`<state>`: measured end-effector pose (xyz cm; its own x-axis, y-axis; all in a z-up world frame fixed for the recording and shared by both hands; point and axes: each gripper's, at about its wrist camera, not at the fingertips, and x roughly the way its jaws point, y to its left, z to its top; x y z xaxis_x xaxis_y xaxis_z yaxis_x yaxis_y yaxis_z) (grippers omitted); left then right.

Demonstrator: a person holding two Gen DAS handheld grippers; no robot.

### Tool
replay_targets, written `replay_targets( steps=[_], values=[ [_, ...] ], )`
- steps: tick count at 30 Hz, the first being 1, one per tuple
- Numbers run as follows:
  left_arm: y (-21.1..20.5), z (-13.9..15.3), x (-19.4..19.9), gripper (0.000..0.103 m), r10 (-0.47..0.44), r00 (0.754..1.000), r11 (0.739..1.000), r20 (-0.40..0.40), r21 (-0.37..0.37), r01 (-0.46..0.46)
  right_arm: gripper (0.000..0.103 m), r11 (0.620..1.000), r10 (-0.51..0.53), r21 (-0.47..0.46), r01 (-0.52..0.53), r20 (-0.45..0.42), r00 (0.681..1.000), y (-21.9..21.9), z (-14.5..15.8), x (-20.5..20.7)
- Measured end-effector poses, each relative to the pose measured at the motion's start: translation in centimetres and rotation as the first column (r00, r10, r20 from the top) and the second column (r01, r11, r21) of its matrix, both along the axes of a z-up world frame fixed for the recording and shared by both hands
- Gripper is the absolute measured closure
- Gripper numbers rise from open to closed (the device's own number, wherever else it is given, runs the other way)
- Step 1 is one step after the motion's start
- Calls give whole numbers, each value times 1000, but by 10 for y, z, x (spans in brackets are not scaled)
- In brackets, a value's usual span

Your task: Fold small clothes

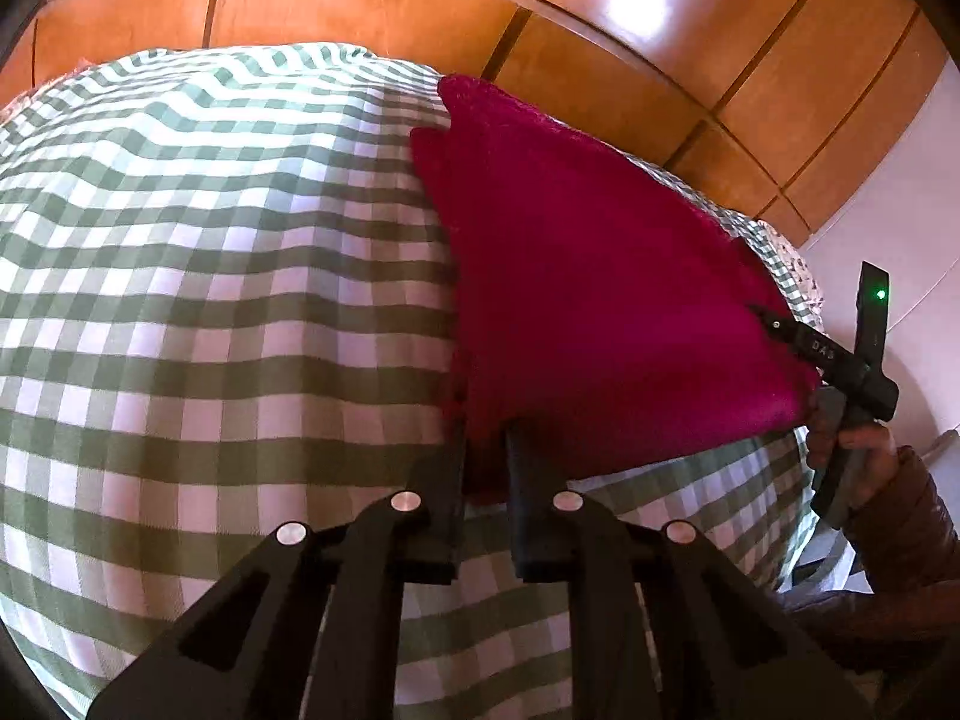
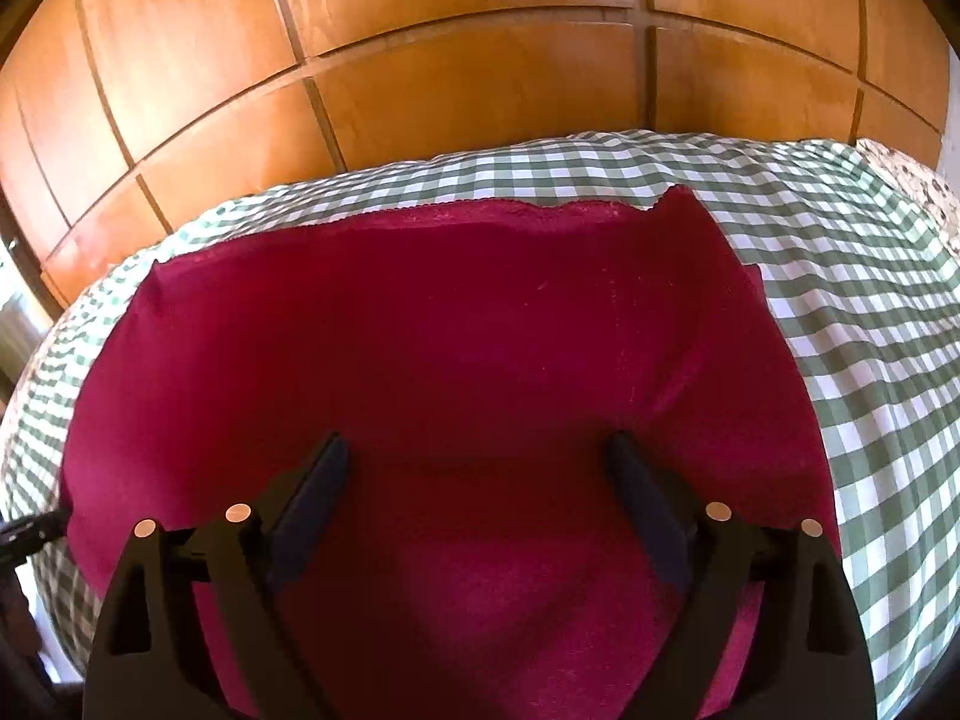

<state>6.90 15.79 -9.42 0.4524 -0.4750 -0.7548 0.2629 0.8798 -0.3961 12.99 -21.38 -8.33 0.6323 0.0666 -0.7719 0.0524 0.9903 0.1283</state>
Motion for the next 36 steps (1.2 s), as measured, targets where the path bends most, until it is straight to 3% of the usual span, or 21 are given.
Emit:
replay_targets(
  steps=[4, 8, 11, 14, 20, 22, 23, 24, 25, 28, 32, 34, 35, 36],
  values=[
    [1, 14, -13, 79, 26, 999, 998, 28, 50, -28, 16, 1000, 11, 23, -10, -21, 1000, -8, 17, -8],
    [10, 43, -24, 79, 59, 992, 998, 114, -22, -57, 16, 994, -86, 66, 85, 10, 996, -55, 43, -44],
    [-11, 57, -25, 78, -16, 987, 999, 161, -24, 20, 20, 975, -186, 124, 185, -4, 983, -99, 48, -79],
    [-44, 58, -17, 77, -121, 979, 992, 163, -17, 126, 32, 956, -247, 149, 251, -47, 968, -128, 40, -109],
    [-116, 55, -8, 76, -297, 944, 955, 147, 15, 298, 33, 943, -211, 243, 229, -98, 972, -124, 13, -127],
    [-136, 51, -7, 76, -348, 928, 937, 129, 26, 348, 40, 950, -180, 237, 202, -112, 977, -114, 5, -119],
    [-144, 49, -8, 76, -366, 922, 931, 123, 36, 364, 50, 959, -173, 205, 195, -121, 978, -109, 0, -114],
    [-152, 46, -12, 76, -389, 913, 921, 120, 54, 385, 71, 964, -168, 186, 189, -127, 978, -106, -1, -111],
    [-159, 44, -16, 75, -407, 906, 913, 118, 76, 400, 81, 969, -152, 177, 173, -129, 980, -104, 2, -108],
    [-174, 27, -22, 74, -442, 894, 890, 80, 168, 425, 92, 982, -150, 98, 160, -105, 983, -104, 14, -111],
    [-175, 19, -28, 73, -450, 888, 883, 98, 193, 427, 93, 983, -148, 85, 161, -140, 979, -105, -7, -109],
    [-169, 24, -24, 73, -434, 897, 894, 82, 160, 418, 93, 981, -159, 92, 173, -138, 978, -106, -6, -108],
    [-165, 28, -22, 73, -422, 903, 902, 79, 137, 410, 91, 979, -161, 106, 176, -140, 977, -108, -5, -108],
    [-160, 33, -19, 71, -405, 911, 912, 83, 112, 395, 82, 977, -164, 112, 180, -141, 976, -109, -3, -110]
  ],
)
